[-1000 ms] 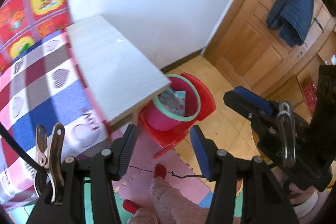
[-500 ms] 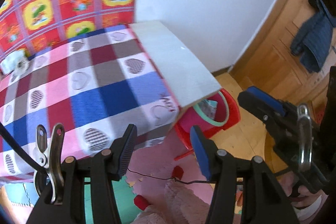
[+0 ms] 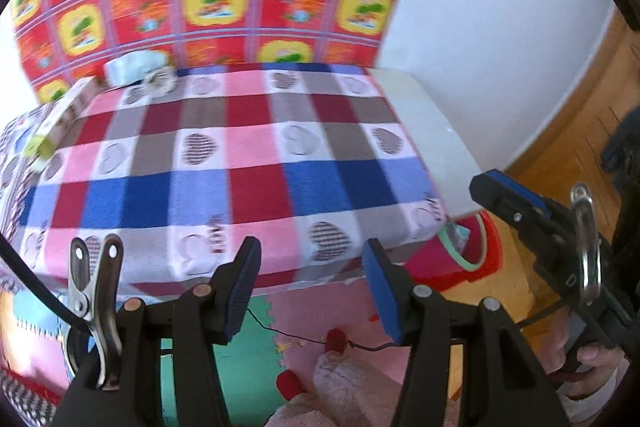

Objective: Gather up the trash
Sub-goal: 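Move both open grippers back from the bucket toward the bed, then lower the left gripper toward the clear plastic bottle while the right approaches the shuttlecock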

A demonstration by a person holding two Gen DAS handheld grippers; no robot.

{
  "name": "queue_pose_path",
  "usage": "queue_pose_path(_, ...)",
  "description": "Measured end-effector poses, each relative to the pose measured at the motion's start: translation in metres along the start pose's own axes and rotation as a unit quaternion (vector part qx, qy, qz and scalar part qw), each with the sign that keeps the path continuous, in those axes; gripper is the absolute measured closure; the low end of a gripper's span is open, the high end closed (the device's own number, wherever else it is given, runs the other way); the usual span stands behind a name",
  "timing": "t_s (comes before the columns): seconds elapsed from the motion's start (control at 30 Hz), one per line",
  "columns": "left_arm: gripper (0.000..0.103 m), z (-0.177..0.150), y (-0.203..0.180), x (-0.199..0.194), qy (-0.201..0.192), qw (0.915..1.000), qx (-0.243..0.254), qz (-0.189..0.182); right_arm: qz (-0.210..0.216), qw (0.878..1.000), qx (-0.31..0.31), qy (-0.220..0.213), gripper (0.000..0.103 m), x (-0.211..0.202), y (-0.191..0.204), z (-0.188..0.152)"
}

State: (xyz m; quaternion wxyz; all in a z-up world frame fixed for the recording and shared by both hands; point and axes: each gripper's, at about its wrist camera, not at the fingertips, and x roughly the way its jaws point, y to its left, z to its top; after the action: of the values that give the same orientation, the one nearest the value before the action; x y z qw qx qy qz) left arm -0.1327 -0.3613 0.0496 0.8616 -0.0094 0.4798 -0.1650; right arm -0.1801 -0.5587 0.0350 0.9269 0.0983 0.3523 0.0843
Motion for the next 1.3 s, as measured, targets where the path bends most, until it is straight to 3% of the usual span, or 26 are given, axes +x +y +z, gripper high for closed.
queue_pose_path(0.4, 0.047, 0.02, 0.097, -0.016, -0.026, 0.9926, -0.092, 0.075, 0.061, 0.996, -0.049, 0.031, 0.077, 0.064, 0.056, 0.032)
queue_pose_path(0.9, 0.047, 0.072, 0.234, 0.001, -0.037, 0.9721, -0.18, 0.145, 0.124, 0.986, -0.095, 0.062, 0.077, 0.177, 0.12, 0.097)
queue_pose_path(1.07, 0.047, 0.084, 0.277, 0.004, -0.033, 0.9714, -0.185, 0.145, 0.121, 0.985, -0.102, 0.072, 0.077, 0.203, 0.145, 0.107)
queue_pose_path(1.3, 0.047, 0.108, 0.341, 0.016, -0.01, 0.9825, -0.141, 0.121, 0.082, 0.992, -0.061, 0.069, 0.077, 0.231, 0.18, 0.111)
